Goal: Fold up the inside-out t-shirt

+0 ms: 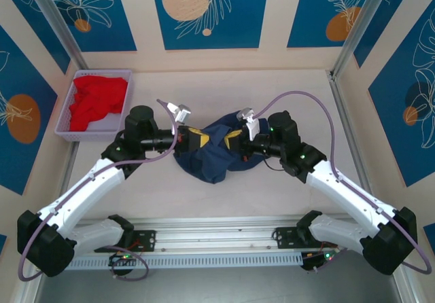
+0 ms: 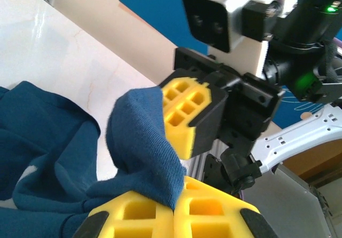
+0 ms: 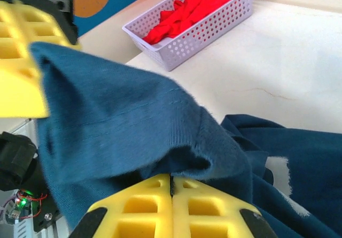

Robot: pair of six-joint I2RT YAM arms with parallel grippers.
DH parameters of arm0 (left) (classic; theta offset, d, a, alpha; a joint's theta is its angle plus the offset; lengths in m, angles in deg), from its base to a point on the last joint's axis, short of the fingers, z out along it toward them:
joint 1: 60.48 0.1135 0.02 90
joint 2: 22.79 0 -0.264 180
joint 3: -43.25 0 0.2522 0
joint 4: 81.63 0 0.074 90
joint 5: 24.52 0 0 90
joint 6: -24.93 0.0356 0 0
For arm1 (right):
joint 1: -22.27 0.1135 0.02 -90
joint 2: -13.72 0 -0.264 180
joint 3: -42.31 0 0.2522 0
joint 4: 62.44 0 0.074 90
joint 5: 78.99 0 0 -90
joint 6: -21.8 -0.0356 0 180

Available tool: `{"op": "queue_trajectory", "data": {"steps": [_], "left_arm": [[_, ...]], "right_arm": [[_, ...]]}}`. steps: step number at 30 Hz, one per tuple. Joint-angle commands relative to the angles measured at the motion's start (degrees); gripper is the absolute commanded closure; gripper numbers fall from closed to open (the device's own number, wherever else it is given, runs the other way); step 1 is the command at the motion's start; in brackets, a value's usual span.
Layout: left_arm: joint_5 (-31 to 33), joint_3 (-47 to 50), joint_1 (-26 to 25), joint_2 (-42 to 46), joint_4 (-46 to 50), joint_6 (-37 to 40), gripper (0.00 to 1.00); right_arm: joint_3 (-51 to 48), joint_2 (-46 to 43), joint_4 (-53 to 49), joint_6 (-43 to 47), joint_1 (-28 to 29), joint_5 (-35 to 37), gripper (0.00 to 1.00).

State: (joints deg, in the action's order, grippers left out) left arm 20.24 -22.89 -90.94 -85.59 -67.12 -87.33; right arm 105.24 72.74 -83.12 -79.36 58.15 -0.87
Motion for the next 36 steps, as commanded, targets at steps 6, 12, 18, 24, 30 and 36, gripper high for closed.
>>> {"op": "queue_trajectory", "data": {"steps": [6, 12, 18, 24, 30, 36], "left_arm": [[9.43, -4.20, 1.98, -1.73, 3.90, 2.42, 1.00], [16.05, -7.51, 1.95, -4.65, 9.62, 4.04, 0.88], [24.67, -8.26, 1.89, -3.08, 15.29, 4.89, 0.60], [32.26, -6.04, 0.31, 3.09, 21.27, 5.62, 0.42], [35.23, -5.18, -4.80, 7.43, 24.73, 8.11, 0.40], [21.29, -6.50, -9.59, 1.44, 22.90, 8.69, 0.52]], "right_arm": [[-0.51, -5.50, 3.68, -6.98, -1.75, -11.18, 1.00], [-2.53, -3.11, 17.03, -17.98, -2.48, -15.18, 1.00], [-3.77, -1.69, 24.58, -23.04, -2.74, -12.51, 1.00], [-3.05, 0.24, 24.85, -23.47, -2.98, -12.04, 1.00], [-2.67, 1.35, 24.37, -23.28, -3.10, -12.21, 1.00], [-2.81, 0.96, 23.65, -22.99, -3.18, -11.83, 1.00]]}}
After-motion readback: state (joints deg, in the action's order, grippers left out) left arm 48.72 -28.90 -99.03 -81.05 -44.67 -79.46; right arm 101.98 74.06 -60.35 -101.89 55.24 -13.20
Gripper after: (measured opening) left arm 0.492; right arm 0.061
